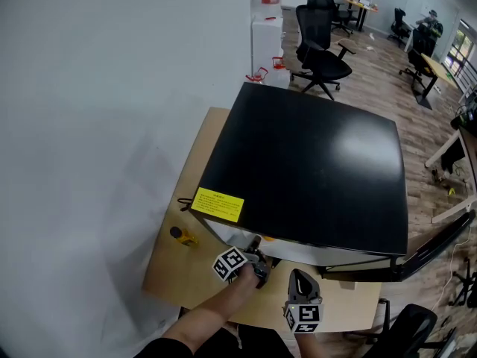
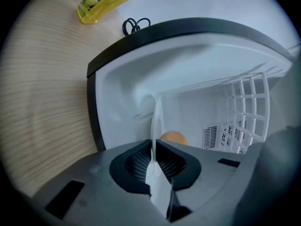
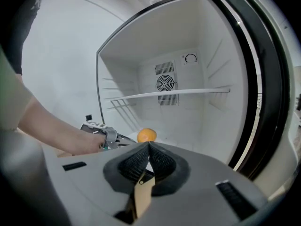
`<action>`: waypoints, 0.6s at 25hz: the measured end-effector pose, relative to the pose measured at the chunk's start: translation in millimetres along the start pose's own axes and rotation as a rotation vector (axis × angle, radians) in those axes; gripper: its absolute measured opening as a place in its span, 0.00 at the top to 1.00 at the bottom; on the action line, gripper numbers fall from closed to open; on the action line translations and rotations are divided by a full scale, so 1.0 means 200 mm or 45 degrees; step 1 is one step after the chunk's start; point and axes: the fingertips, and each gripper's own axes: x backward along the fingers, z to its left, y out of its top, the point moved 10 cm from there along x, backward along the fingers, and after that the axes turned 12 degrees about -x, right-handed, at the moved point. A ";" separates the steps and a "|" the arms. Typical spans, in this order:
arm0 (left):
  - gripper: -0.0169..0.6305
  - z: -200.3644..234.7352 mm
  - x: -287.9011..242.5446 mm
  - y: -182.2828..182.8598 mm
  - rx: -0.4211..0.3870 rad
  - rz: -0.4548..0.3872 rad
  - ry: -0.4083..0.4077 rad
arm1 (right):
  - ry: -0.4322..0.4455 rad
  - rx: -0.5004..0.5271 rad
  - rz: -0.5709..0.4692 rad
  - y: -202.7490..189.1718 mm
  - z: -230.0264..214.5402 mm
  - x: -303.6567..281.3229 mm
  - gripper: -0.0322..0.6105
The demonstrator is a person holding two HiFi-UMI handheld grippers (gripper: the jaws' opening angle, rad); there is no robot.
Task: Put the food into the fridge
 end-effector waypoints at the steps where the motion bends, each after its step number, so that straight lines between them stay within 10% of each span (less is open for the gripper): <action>1: 0.93 -0.01 0.00 0.00 -0.018 0.010 0.017 | 0.004 0.001 0.004 -0.01 0.01 0.00 0.86; 15: 0.82 -0.10 0.01 0.01 -0.203 0.022 0.180 | 0.137 -0.031 -0.054 0.00 0.10 0.10 0.86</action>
